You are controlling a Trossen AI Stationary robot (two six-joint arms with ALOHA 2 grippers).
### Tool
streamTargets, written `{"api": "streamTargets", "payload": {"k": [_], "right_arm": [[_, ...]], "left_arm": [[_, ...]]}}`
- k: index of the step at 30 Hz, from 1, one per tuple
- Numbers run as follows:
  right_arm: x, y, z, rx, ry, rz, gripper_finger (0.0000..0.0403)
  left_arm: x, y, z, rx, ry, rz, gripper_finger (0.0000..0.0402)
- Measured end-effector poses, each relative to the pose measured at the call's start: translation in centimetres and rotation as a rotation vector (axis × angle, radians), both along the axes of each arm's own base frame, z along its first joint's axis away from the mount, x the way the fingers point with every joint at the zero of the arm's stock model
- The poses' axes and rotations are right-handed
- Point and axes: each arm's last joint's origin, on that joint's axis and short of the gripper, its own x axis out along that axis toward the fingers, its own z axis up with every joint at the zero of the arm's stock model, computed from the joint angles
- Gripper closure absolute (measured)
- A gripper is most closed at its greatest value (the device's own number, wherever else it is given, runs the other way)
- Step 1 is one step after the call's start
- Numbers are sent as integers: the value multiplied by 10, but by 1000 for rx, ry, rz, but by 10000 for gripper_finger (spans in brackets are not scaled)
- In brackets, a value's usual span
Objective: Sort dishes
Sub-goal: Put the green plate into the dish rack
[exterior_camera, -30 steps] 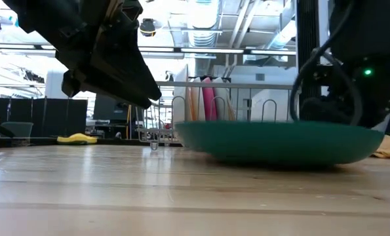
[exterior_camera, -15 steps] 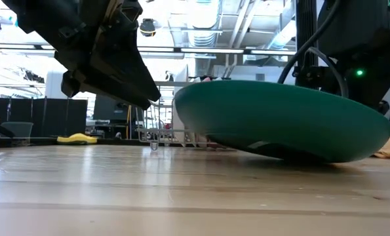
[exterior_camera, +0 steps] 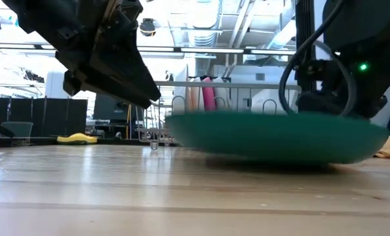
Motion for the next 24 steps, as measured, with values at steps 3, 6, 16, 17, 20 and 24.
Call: {"api": "streamTargets", "payload": {"k": [3,6,16,17,20,24], "right_arm": [[2,7,10,-14,20,20,349],[4,15,22,-49,29,45,370],[-4,34,53,-178,24,72,401],[-4,34,57,-187,35,75,401],[-6,37,71,-227,56,73,402],[-11,46,104,-306,61,93,403]], "left_arm": [[0,0,0,5,-3,4,280],[0,0,0,7,-4,4,280],[9,-9,19,38,-29,-48,280],[10,-10,22,46,-33,-58,280],[15,-13,38,89,-31,-96,280],[12,-17,83,134,-22,-136,280]]}}
